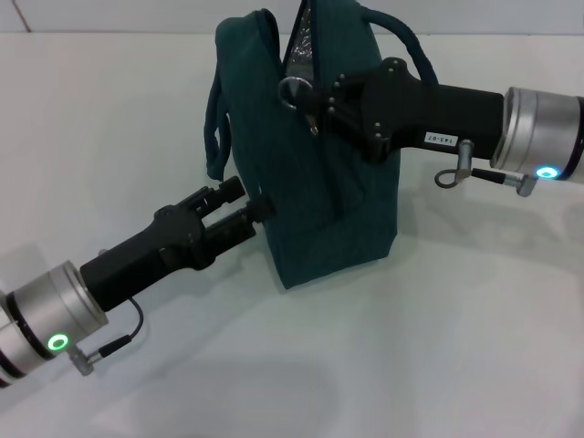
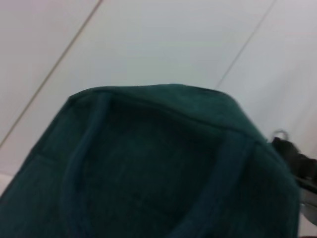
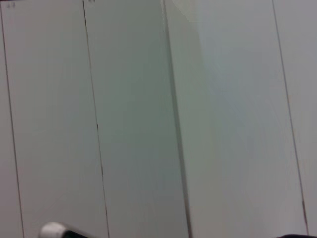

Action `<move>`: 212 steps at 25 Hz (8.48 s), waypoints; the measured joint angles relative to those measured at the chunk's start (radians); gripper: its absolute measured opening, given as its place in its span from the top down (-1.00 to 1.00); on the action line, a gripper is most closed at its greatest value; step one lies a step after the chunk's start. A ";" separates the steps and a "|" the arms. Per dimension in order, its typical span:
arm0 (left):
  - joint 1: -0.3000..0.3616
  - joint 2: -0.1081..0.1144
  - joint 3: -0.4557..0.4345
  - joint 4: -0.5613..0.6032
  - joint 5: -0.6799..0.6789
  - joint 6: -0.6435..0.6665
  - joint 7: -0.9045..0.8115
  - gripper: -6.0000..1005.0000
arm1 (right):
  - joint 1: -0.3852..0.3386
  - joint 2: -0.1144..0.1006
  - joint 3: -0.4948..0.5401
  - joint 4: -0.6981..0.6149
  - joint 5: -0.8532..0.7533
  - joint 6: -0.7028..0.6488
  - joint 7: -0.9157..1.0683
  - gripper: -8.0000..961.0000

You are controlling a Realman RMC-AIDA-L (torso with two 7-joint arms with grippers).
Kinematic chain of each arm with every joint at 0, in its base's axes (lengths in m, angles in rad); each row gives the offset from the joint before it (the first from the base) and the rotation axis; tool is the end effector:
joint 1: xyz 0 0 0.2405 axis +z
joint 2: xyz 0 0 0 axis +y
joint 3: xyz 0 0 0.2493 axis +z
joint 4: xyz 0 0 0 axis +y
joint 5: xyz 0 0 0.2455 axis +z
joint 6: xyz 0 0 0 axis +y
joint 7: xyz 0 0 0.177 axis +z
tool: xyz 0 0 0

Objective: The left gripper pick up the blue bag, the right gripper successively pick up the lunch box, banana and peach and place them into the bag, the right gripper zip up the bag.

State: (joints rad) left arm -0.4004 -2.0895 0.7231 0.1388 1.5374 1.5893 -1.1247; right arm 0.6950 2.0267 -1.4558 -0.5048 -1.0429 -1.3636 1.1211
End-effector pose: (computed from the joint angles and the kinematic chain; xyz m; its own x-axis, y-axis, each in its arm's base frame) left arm -0.2888 0.2945 -0.0776 0.3485 0.4200 0.8379 0.7119 -0.7001 0.0549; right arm 0.1247 0.4014 -0.0709 0.6846 -0.0386 -0.7279 -0.1908 -0.9733 -0.1279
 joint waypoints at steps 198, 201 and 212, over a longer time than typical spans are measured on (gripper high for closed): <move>-0.428 0.073 0.251 0.896 0.654 -0.070 -1.038 0.90 | -0.167 -0.006 0.029 0.141 0.303 0.275 -0.196 0.91; -0.428 0.078 0.250 0.894 0.636 -0.069 -1.038 0.88 | -0.162 -0.005 0.006 0.144 0.298 0.327 -0.196 0.91; -0.362 0.085 0.245 0.882 0.479 -0.062 -1.018 0.83 | -0.183 -0.003 -0.059 0.153 0.304 0.335 -0.191 0.90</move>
State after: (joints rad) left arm -0.7622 -2.0040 0.9683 1.0213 2.0167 1.5277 -2.1428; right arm 0.5121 2.0232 -1.5147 -0.3522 -0.7394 -1.0285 0.9300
